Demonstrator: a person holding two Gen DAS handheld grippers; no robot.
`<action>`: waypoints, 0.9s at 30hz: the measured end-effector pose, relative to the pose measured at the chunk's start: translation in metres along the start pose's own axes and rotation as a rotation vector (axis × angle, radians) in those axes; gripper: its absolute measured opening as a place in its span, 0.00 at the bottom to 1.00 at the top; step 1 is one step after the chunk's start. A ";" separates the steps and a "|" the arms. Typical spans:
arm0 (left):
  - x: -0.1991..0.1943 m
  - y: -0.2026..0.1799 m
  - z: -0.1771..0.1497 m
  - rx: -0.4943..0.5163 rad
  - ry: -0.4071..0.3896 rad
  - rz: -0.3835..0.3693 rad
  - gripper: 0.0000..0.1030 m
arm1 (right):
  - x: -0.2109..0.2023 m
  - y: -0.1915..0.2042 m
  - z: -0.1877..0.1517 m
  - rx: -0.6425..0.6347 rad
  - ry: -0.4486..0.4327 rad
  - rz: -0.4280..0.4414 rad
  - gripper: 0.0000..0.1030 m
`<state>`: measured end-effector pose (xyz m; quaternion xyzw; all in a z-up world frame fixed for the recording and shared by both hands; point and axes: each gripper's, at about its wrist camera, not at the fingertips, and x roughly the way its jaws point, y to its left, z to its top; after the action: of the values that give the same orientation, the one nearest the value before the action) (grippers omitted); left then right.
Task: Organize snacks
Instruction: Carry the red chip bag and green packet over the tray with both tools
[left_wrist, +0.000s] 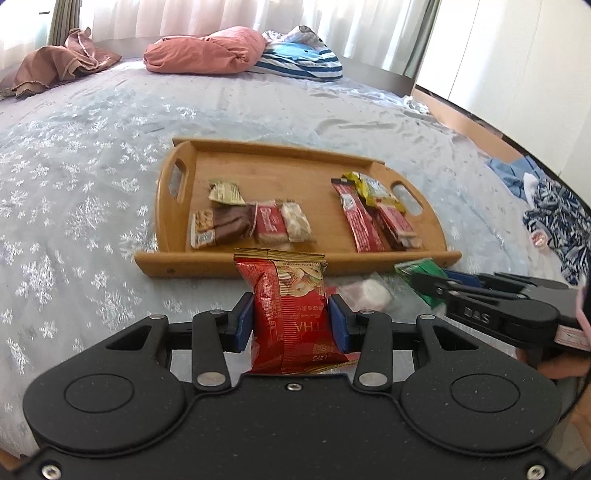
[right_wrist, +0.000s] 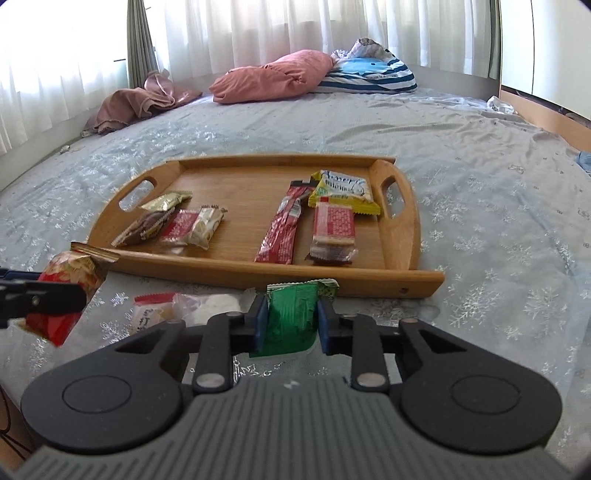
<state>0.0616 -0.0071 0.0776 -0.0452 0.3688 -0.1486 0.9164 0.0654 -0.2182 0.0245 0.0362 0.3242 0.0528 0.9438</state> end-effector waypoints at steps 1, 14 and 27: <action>0.000 0.002 0.004 -0.005 -0.003 -0.004 0.39 | -0.003 -0.001 0.002 0.001 -0.004 0.004 0.30; 0.025 0.023 0.080 -0.088 -0.068 -0.090 0.39 | -0.004 -0.016 0.073 0.090 -0.093 0.089 0.30; 0.114 0.034 0.125 -0.119 -0.019 -0.045 0.39 | 0.067 0.001 0.104 0.152 -0.029 0.149 0.30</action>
<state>0.2337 -0.0126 0.0858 -0.1095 0.3671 -0.1464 0.9120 0.1824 -0.2124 0.0660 0.1325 0.3102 0.0973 0.9364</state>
